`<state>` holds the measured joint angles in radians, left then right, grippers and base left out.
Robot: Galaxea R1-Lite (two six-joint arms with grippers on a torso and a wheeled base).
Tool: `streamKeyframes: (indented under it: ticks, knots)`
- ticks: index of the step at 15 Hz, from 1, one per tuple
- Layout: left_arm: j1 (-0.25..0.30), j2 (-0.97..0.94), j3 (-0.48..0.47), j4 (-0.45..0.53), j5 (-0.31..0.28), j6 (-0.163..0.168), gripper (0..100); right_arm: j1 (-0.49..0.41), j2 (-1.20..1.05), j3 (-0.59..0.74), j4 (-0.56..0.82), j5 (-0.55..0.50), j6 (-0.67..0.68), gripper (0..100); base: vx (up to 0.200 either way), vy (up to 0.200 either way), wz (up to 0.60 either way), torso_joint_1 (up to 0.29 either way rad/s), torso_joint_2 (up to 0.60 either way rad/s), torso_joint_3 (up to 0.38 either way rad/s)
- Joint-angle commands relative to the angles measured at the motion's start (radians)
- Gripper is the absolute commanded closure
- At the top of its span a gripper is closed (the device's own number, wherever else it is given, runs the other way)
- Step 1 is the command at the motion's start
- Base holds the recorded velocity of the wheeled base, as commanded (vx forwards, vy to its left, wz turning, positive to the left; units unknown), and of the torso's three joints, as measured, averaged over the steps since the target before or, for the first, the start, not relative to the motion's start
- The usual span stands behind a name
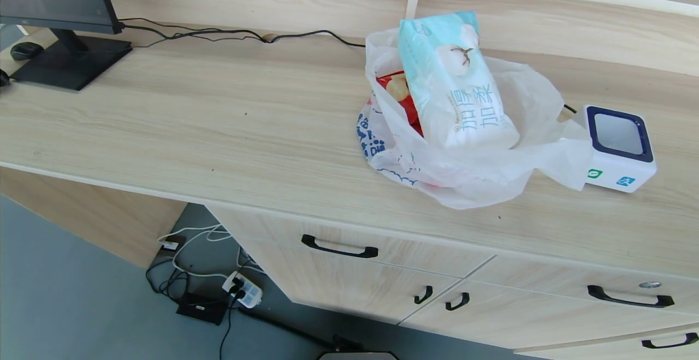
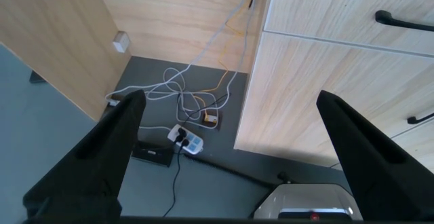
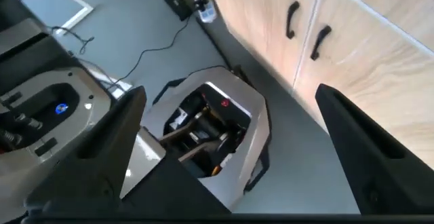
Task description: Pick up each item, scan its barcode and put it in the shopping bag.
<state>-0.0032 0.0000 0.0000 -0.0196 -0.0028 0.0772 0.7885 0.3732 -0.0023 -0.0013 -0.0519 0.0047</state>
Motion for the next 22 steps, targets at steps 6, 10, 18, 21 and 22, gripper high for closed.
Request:
streamKeyframes:
  ticks: [6,10,18,21,22]
  knots:
    - [0.000,0.000,0.000,0.000,0.000,-0.001,0,-0.686,-0.277,0.001,0.000,0.000,-0.031,0,0.000,0.000,0.00,0.000,0.00,0.000]
    - [0.000,0.002,0.000,0.000,0.000,-0.002,0,-0.698,-0.249,0.001,-0.002,0.000,-0.046,0,0.000,0.000,0.00,0.000,0.00,0.000]
    - [0.000,0.002,0.000,0.000,0.000,-0.005,0,-0.781,-0.283,0.002,0.000,-0.003,-0.034,0,0.000,0.000,0.00,0.000,0.00,0.000]
    - [0.000,0.002,0.000,0.000,0.001,-0.005,0,-0.784,-0.370,0.001,0.000,-0.003,-0.006,0,0.000,0.000,0.00,0.000,0.00,0.000]
    - [0.000,0.002,0.000,-0.002,0.001,-0.013,0,-0.785,-0.372,0.002,0.000,-0.003,-0.014,0,0.000,0.000,0.00,0.000,0.00,0.000]
